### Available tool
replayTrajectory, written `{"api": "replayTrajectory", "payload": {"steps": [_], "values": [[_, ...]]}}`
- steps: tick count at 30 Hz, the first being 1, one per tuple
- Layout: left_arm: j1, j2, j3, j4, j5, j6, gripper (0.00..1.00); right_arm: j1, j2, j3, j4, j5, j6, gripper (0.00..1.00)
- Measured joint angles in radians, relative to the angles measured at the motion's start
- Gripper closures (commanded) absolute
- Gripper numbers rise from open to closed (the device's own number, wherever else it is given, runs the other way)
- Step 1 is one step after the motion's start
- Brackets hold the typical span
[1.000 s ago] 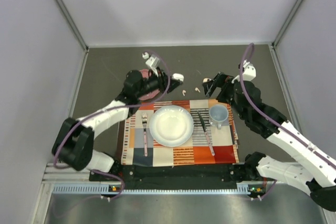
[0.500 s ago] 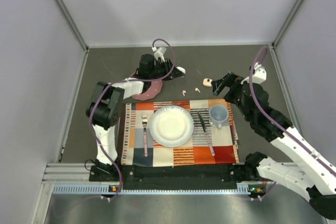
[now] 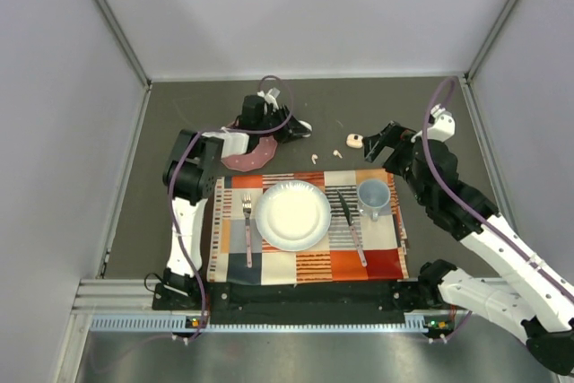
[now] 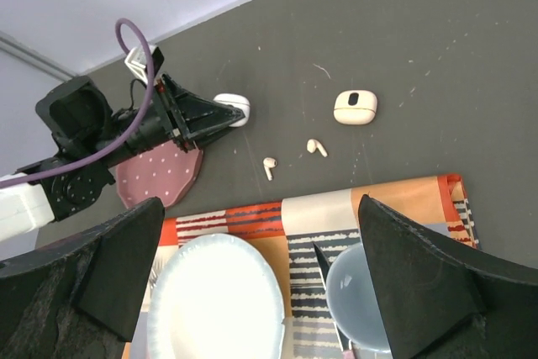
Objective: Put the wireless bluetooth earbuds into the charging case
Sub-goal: Place the charging case with the earbuds at the center of the board.
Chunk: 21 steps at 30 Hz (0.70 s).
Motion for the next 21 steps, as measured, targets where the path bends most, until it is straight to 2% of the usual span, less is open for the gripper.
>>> {"api": "replayTrajectory", "payload": {"steps": [6, 8, 12, 21], "values": [[0.002, 0.025, 0.042, -0.092, -0.027, -0.002, 0.99, -0.014, 0.001, 0.0, 0.0, 0.0, -0.016, 0.01], [0.002, 0.025, 0.056, -0.119, -0.038, 0.002, 0.95, -0.022, 0.001, 0.0, 0.001, -0.001, -0.022, 0.01], [0.002, 0.042, 0.104, -0.166, -0.049, 0.006, 0.98, -0.033, 0.005, 0.0, 0.003, -0.004, -0.031, 0.01], [0.002, 0.093, 0.124, -0.166, -0.047, -0.007, 0.93, -0.056, 0.01, 0.0, 0.004, -0.012, -0.048, 0.01]]}}
